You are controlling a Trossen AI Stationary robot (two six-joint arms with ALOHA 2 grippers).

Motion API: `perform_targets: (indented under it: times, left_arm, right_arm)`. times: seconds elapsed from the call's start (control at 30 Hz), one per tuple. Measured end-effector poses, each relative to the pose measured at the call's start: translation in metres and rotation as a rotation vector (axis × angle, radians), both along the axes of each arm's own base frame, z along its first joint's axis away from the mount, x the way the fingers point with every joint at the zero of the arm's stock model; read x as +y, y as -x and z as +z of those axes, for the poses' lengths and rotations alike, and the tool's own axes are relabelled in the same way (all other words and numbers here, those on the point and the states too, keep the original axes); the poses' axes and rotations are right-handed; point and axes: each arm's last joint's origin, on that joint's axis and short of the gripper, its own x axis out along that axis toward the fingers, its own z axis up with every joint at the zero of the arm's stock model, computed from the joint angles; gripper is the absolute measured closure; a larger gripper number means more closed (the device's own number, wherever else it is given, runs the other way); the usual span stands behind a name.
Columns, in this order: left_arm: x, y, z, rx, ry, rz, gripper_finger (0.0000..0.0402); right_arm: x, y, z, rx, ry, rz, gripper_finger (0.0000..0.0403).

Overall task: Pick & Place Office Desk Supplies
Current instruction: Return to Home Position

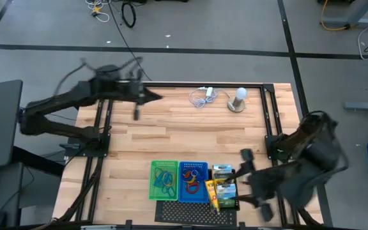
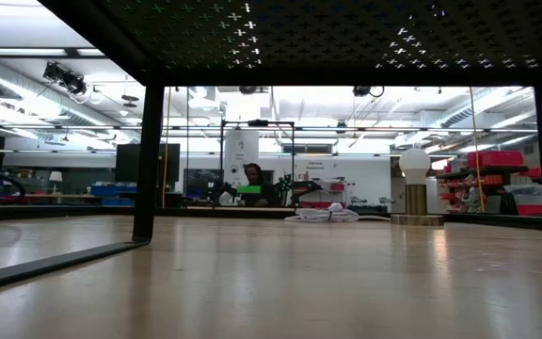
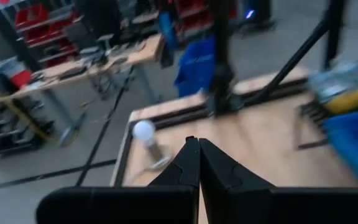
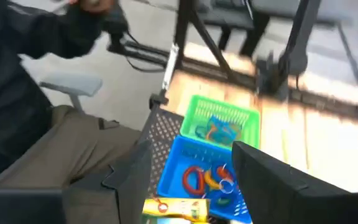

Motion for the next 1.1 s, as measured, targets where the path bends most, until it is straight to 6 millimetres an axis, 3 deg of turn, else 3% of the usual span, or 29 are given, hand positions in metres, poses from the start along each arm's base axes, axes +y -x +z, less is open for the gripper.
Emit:
perform_targets:
  times: [0.1, 0.23, 0.33, 0.5, 0.6, 0.73, 0.83, 0.93, 1.03, 1.1]
  left_arm:
    - [-0.015, 0.039, 0.013, -0.027, 0.033, -0.047, 0.0398]
    - [-0.033, 0.087, 0.012, 0.012, 0.106, -0.149, 0.0398]
    - [-0.044, 0.111, -0.005, 0.005, 0.127, -0.239, 0.0398]
    - [-0.053, 0.141, -0.055, -0.075, 0.170, -0.226, 0.0397]
    - [-0.054, 0.144, -0.090, -0.150, 0.266, -0.206, 0.0397]
    - [-0.052, 0.138, -0.139, -0.134, 0.391, -0.184, 0.0397]
    - [-0.050, 0.135, -0.142, -0.214, 0.419, -0.182, 0.0397]
    - [-0.048, 0.131, -0.145, -0.220, 0.426, -0.123, 0.0397]
    - [-0.046, 0.128, -0.145, -0.219, 0.434, -0.096, 0.0397]
    - [-0.045, 0.125, -0.148, -0.189, 0.448, -0.102, 0.0397]
  right_arm:
    - [-0.010, 0.023, 0.015, -0.046, 0.024, 0.060, 0.0179]
    - [-0.020, 0.062, 0.024, -0.047, 0.037, 0.076, 0.0185]
    - [-0.015, 0.089, 0.014, -0.083, 0.114, 0.045, 0.0188]
    - [-0.011, 0.132, -0.021, -0.232, 0.194, -0.048, 0.0188]
    - [-0.012, 0.146, -0.052, -0.325, 0.182, -0.108, 0.0188]
    - [-0.017, 0.147, -0.089, -0.368, 0.060, -0.138, 0.0188]
    - [-0.023, 0.140, -0.111, -0.386, 0.035, -0.082, 0.0188]
    - [-0.036, 0.129, -0.121, -0.439, -0.028, 0.096, 0.0188]
    - [-0.061, 0.125, -0.129, -0.550, -0.082, 0.308, 0.0188]
    - [-0.082, 0.127, -0.137, -0.574, -0.083, 0.356, 0.0188]
